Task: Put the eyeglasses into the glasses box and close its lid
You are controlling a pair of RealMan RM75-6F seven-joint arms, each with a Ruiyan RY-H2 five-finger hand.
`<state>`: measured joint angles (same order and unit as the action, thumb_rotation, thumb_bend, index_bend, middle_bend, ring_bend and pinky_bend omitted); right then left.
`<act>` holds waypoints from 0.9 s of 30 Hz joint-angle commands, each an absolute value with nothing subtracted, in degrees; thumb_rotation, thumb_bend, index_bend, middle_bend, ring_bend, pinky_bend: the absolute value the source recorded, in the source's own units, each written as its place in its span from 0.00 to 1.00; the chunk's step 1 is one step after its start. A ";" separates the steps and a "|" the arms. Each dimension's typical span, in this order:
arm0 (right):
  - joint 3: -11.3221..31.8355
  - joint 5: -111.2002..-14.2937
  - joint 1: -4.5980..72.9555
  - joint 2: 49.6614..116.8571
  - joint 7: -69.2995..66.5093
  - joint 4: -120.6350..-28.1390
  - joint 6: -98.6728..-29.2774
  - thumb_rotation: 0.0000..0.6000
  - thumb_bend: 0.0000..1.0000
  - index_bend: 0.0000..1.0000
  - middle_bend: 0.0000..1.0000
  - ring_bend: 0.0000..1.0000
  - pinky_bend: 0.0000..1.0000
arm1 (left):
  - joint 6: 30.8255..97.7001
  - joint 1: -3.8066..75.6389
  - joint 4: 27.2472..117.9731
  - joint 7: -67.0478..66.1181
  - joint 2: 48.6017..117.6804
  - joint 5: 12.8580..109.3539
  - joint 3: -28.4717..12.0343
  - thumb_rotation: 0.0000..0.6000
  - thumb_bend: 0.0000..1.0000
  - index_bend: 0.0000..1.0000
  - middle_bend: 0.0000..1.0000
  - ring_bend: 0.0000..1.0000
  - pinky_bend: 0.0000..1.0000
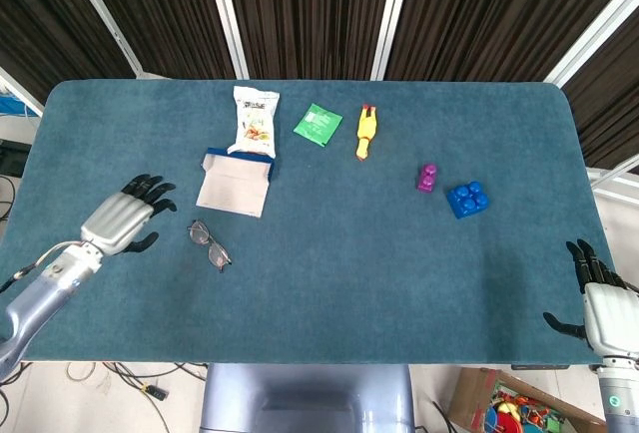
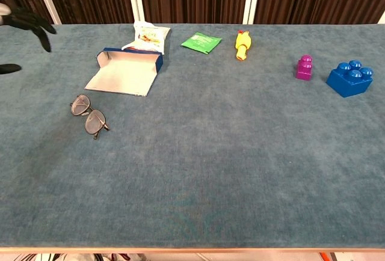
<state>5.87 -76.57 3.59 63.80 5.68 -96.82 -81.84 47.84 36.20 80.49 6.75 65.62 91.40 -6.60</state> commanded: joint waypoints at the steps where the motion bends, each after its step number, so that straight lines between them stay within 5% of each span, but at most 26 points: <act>1: 5.98 -76.29 3.56 63.77 5.70 -96.94 -81.84 1.00 0.15 0.00 0.05 0.19 0.26 | 44.79 39.64 77.55 9.11 67.86 92.60 -5.85 1.00 0.37 0.35 0.12 0.00 0.06; 12: 6.21 -75.66 3.37 63.59 5.29 -97.29 -81.92 1.00 0.14 0.00 0.05 0.19 0.26 | 43.51 43.08 71.63 6.44 74.13 94.29 -3.61 1.00 0.26 0.41 0.13 0.00 0.06; 27: 6.27 -75.39 3.45 62.99 4.07 -97.45 -81.28 1.00 0.14 0.00 0.05 0.19 0.26 | 42.13 45.84 63.46 1.54 83.18 92.72 -2.35 1.00 0.26 0.43 0.13 0.00 0.06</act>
<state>6.27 -75.39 3.45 63.00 4.06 -97.45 -81.28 42.53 45.50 63.96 1.91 82.67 93.02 -2.50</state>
